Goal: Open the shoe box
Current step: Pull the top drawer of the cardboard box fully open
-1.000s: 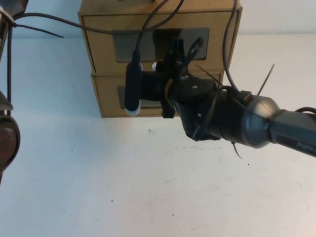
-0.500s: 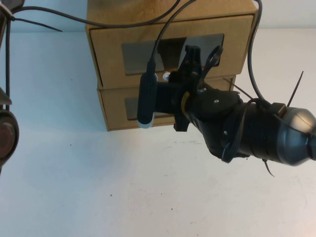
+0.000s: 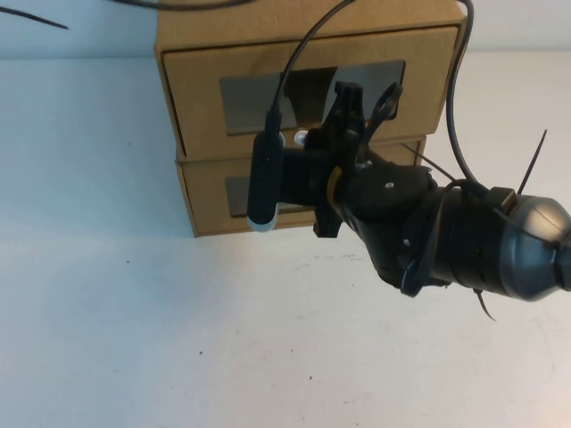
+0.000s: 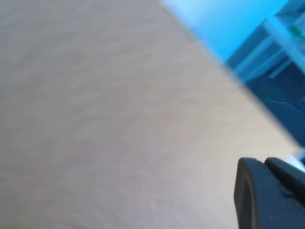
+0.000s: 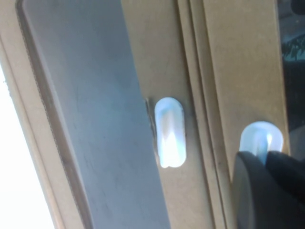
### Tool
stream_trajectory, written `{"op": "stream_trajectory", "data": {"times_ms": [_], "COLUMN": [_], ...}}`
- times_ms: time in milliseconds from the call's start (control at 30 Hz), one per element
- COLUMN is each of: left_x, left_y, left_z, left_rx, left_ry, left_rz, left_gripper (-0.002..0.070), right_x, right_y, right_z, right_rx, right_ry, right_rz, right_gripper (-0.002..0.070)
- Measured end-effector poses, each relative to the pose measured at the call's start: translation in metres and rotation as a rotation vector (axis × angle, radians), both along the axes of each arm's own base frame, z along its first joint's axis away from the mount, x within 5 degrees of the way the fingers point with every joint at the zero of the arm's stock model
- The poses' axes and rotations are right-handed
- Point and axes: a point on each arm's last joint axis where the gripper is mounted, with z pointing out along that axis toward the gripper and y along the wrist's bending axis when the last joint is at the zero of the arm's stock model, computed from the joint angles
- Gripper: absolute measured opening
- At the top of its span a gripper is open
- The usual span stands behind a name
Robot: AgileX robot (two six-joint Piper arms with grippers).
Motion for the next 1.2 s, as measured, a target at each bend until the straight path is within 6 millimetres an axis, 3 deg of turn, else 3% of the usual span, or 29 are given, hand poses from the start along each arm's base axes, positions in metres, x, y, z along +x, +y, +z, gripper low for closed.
{"op": "stream_trajectory", "data": {"times_ms": [133, 233, 400, 500, 900, 1200], "left_x": [-0.035, -0.046, -0.032, -0.024, -0.021, -0.015], "left_y": [-0.009, -0.017, -0.021, -0.024, -0.022, -0.012], "left_z": [0.023, 0.015, -0.031, -0.046, -0.049, -0.033], "left_rx": [0.011, 0.043, 0.131, 0.152, 0.142, 0.114], "left_ry": [-0.022, 0.028, 0.150, 0.182, 0.165, 0.081], "left_rz": [-0.038, -0.062, -0.076, -0.080, -0.118, -0.122], "left_gripper": [-0.0005, -0.0005, -0.0005, -0.0006, -0.0005, -0.0005], "right_x": [0.000, 0.000, -0.001, -0.001, -0.001, -0.001], "right_y": [0.000, 0.000, 0.001, 0.000, 0.000, 0.000], "right_z": [0.000, 0.000, 0.000, 0.000, 0.000, 0.000], "right_rx": [0.000, -0.001, 0.013, 0.025, 0.037, 0.037], "right_ry": [0.000, -0.001, 0.003, 0.009, 0.017, 0.017], "right_rz": [-0.003, -0.005, -0.009, -0.017, -0.027, -0.027], "right_gripper": [0.0008, 0.0008, 0.0008, 0.0008, 0.0008, 0.0008]}}
